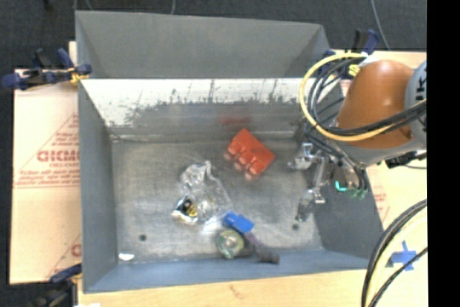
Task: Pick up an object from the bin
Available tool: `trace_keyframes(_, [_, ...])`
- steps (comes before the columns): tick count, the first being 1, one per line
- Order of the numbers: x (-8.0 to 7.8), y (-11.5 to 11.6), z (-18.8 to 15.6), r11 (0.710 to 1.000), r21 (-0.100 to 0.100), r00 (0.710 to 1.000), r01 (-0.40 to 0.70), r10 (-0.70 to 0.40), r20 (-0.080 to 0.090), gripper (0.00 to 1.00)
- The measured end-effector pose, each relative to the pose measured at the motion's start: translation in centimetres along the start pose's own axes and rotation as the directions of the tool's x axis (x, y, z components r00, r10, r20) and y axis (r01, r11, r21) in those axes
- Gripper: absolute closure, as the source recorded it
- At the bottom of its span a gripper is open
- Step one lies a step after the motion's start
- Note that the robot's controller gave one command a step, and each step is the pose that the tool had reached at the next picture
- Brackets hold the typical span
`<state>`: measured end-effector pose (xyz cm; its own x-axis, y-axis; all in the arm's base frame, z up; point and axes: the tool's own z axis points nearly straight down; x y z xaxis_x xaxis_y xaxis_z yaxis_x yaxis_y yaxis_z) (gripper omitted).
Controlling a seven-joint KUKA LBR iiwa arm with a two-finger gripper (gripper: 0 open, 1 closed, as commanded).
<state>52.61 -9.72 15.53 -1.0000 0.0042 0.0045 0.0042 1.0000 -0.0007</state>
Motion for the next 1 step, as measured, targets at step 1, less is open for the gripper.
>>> trace_keyframes(1, [4.67, 10.59, 5.07, 0.996, 0.001, 0.995, 0.094, -0.094, 0.024, 0.00])
